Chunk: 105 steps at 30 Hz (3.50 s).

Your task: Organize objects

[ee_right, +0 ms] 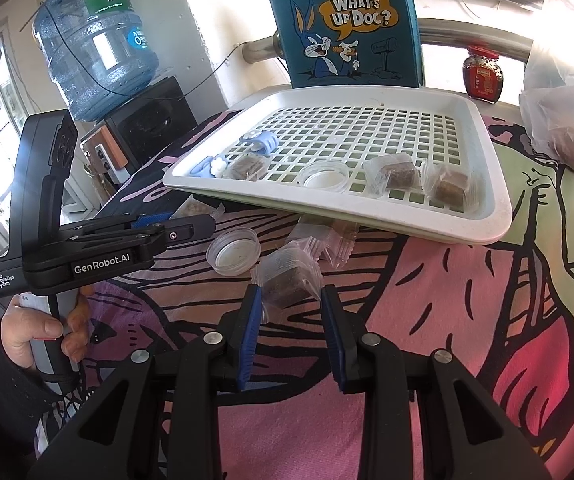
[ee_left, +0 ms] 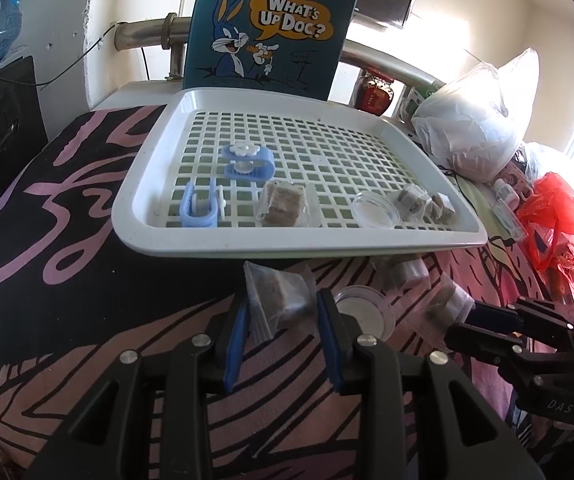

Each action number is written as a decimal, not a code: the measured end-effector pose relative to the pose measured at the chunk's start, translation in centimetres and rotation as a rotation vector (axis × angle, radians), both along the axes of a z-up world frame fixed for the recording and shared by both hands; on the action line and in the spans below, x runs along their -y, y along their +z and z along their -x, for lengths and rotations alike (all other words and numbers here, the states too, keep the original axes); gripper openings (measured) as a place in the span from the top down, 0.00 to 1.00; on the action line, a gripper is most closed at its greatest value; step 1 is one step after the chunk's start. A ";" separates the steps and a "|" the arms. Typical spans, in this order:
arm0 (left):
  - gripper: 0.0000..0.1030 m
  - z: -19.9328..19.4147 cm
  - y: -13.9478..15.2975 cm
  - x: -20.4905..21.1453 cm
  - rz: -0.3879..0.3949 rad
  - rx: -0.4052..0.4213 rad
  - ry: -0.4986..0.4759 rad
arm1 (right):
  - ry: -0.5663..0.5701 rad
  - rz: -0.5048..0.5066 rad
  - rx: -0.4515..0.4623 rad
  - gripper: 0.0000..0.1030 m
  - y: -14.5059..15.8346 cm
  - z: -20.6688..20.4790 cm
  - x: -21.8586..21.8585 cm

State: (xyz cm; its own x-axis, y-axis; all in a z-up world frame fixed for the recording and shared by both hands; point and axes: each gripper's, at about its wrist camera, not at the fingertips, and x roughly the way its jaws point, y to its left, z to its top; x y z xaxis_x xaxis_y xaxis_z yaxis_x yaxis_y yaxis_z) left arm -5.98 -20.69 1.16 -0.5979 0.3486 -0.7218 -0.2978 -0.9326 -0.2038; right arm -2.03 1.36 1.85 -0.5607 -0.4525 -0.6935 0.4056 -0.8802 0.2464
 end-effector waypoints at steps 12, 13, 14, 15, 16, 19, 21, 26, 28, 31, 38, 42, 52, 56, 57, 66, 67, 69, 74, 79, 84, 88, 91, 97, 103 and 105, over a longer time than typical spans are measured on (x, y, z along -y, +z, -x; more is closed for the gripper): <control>0.69 0.0 0.0 0.0 -0.004 0.001 -0.003 | -0.001 0.001 0.003 0.71 -0.1 0.1 -0.1; 0.69 0.0 0.0 0.0 -0.003 0.001 -0.004 | -0.001 0.002 0.003 0.71 -0.1 0.1 -0.1; 0.69 0.0 0.0 0.0 -0.003 0.002 -0.005 | -0.001 0.002 0.003 0.71 -0.1 0.1 -0.1; 0.69 0.0 0.0 0.0 -0.004 0.002 -0.005 | -0.002 0.002 0.003 0.71 -0.1 0.1 -0.1; 0.69 0.0 0.0 0.0 -0.005 0.002 -0.004 | -0.002 0.003 0.003 0.71 -0.1 0.1 -0.1; 0.69 0.0 0.0 0.0 -0.003 0.001 -0.005 | -0.002 0.004 0.003 0.71 -0.1 0.1 -0.1; 0.69 0.0 0.0 0.0 -0.003 0.000 -0.005 | -0.001 0.005 0.002 0.71 -0.1 0.1 -0.1; 0.69 -0.1 0.1 0.0 -0.009 -0.004 -0.008 | 0.005 0.021 -0.003 0.71 0.0 0.0 -0.1; 0.69 -0.2 0.2 0.0 -0.016 -0.013 -0.017 | 0.009 0.030 -0.005 0.71 0.0 0.0 -0.1; 0.69 -0.4 0.4 -0.1 -0.023 -0.027 -0.033 | 0.016 0.062 -0.011 0.71 0.2 0.0 -0.4; 0.69 -0.5 1.7 0.6 -0.074 -0.087 -0.040 | -0.058 0.093 -0.121 0.71 2.2 0.1 -2.3; 0.69 0.0 2.4 1.6 -0.092 -0.103 0.004 | -0.154 0.156 -0.165 0.71 3.4 0.8 -4.8; 0.69 1.1 6.7 0.6 -0.108 -0.207 -0.025 | -0.281 0.244 -0.106 0.71 3.0 4.6 -8.5; 0.69 4.4 6.7 1.0 -0.073 -0.191 0.039 | -0.284 0.275 -0.128 0.71 3.9 5.7 -8.1; 0.69 5.4 6.3 1.3 -0.069 -0.171 0.062 | -0.279 0.278 -0.138 0.71 4.2 6.0 -7.9; 0.69 9.1 2.8 1.6 -0.012 -0.087 0.138 | -0.324 0.217 -0.095 0.70 2.1 9.3 -8.0; 0.69 9.3 2.5 1.5 -0.005 -0.080 0.144 | -0.322 0.202 -0.090 0.70 1.8 9.5 -7.9; 0.69 9.7 1.9 1.5 -0.011 -0.062 0.154 | -0.312 0.164 -0.089 0.69 1.4 9.6 -7.3; 0.58 9.7 1.4 2.0 -0.025 -0.059 0.175 | -0.298 0.170 -0.109 0.20 1.4 9.3 -7.1; 0.23 8.4 2.6 2.0 -0.100 -0.079 0.121 | -0.327 0.253 -0.186 0.00 3.6 7.0 -8.1; 0.16 4.9 5.4 1.3 -0.206 -0.129 0.020 | -0.264 0.300 -0.197 0.00 5.4 4.8 -8.0; 0.16 1.9 4.7 -1.1 -0.082 -0.079 -0.062 | -0.227 0.255 -0.142 0.00 5.8 4.6 -6.6; 0.16 -0.6 3.0 -1.8 -0.057 -0.049 -0.117 | -0.192 0.251 -0.066 0.00 5.3 4.5 -5.5; 0.16 -1.3 0.3 -2.1 -0.016 0.032 -0.119 | -0.114 0.123 -0.029 0.00 3.9 2.8 -2.7; 0.16 -0.7 -0.6 -3.3 0.059 0.033 -0.106 | -0.128 0.100 0.064 0.00 1.0 4.2 -2.5; 0.17 -0.6 -0.7 -3.8 0.083 0.030 -0.108 | -0.128 0.094 0.091 0.00 0.1 4.5 -2.4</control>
State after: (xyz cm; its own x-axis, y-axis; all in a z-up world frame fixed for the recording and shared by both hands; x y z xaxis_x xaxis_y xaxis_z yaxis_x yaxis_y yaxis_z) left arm -5.39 -16.90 0.48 -0.5380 0.3479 -0.7678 -0.3922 -0.9096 -0.1373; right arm -6.55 3.79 2.00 -0.5546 -0.4467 -0.7020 0.2641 -0.8946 0.3606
